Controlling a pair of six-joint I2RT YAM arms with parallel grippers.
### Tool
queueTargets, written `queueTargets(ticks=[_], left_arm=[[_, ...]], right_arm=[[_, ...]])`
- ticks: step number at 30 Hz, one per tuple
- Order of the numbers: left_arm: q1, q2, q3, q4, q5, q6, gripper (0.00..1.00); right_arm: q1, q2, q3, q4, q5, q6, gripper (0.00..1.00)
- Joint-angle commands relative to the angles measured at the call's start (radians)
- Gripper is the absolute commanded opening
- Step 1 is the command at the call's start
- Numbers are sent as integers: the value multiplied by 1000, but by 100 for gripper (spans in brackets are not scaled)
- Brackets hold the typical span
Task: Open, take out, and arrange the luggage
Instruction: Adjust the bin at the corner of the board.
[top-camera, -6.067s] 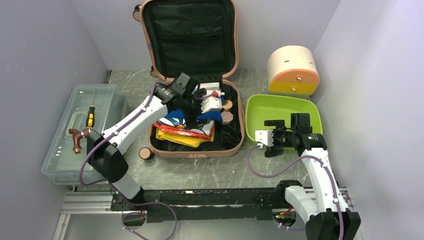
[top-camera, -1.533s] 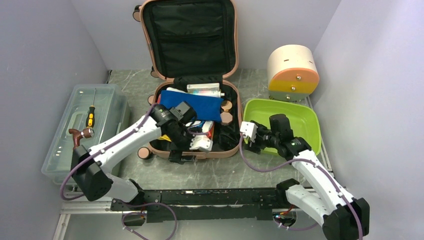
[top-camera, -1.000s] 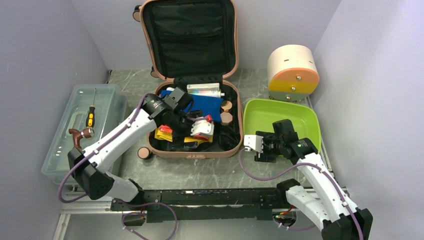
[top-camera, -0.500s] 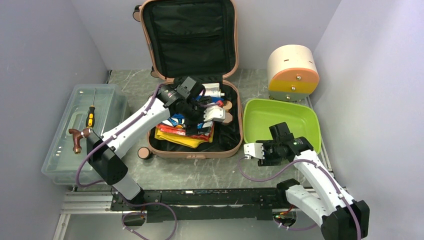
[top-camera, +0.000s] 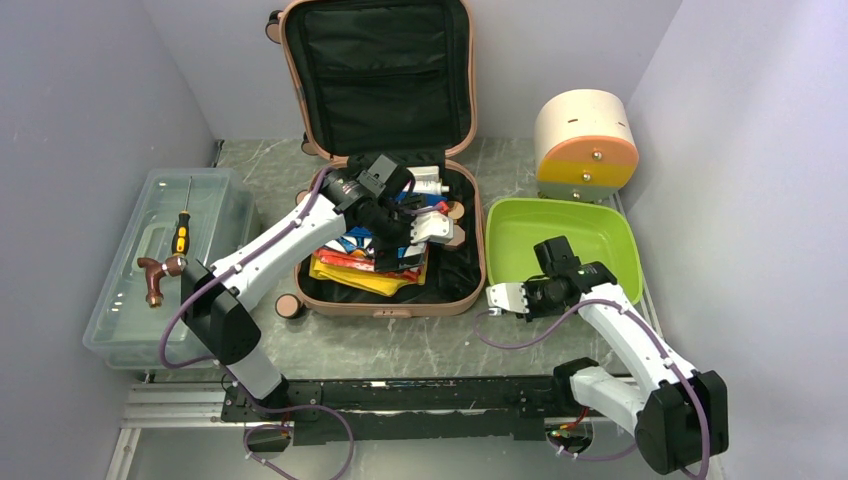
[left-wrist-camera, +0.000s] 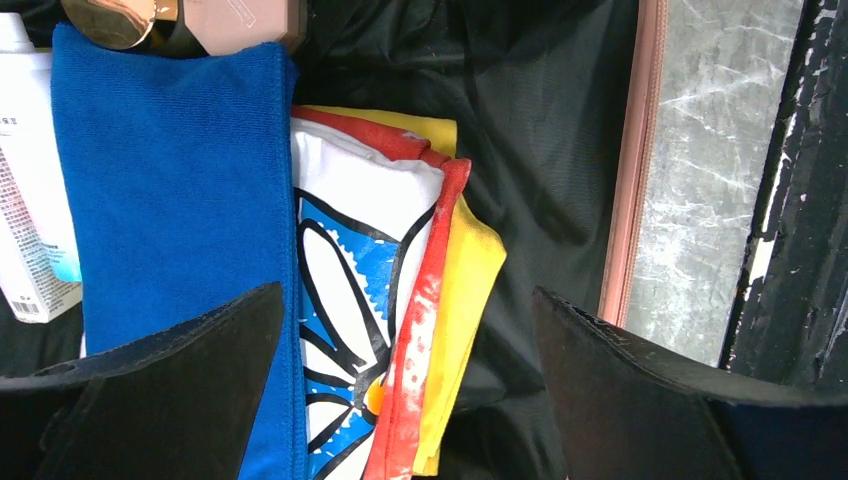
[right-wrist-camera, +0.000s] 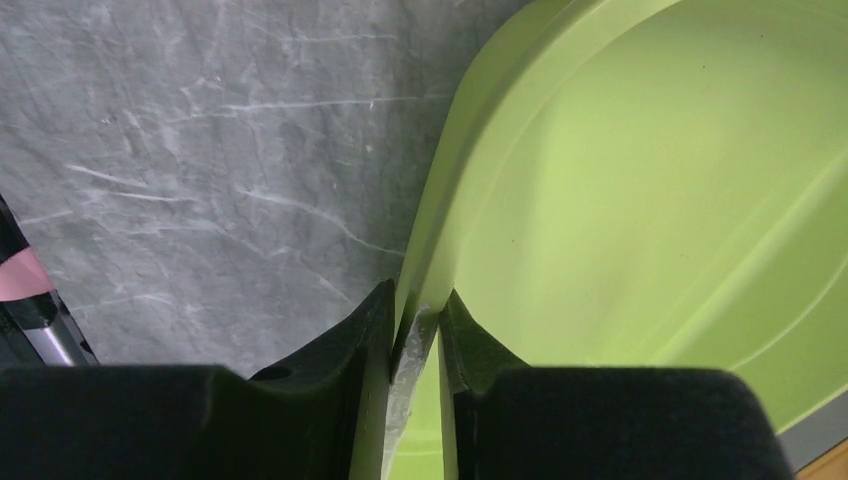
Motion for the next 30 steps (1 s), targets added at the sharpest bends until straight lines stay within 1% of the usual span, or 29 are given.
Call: queueTargets(ticks=[1,4,8,9,10,11,13,18,20,21,23,26,28,30], left_arm=[[1,-21,-6,3,39,-20,99],[1,-20,-9,4,47,-20,99],[1,-20,-11,5,49,-20,99],[1,-18,-9,5,50,-20,100],[1,-17,-9,6,50,-22,99],[1,-14,-8,8,51,-24,99],[1,-9,-4,12,48,-30,99],[-2,16,20,42,10,-49,99],[-8,40,46,48,-5,-52,100],[-18,50,56,50,-16,-50,100],[-41,81,75,63,-49,-43,99],[-88,136,83,107,-149,-34,99],[-108,173,91,133,-225,-26,99],[-115,202,95,161,-269,-18,100]], right_arm=[[1,16,29,50,30,-75,18],[0,16,26,69,54,-88,18],[1,20,36,95,73,-89,26],[0,22,45,92,73,-84,31],[-1,25,58,84,70,-77,40],[0,25,77,67,61,-70,46],[0,17,125,22,32,-48,56],[0,-41,259,-100,-88,2,69],[-1,-66,295,-119,-144,25,74],[-2,-76,307,-114,-177,45,77],[-1,-99,322,-74,-255,103,81],[-2,-133,319,28,-393,229,86],[-10,-148,304,110,-460,312,88],[-25,-158,283,202,-514,401,90]])
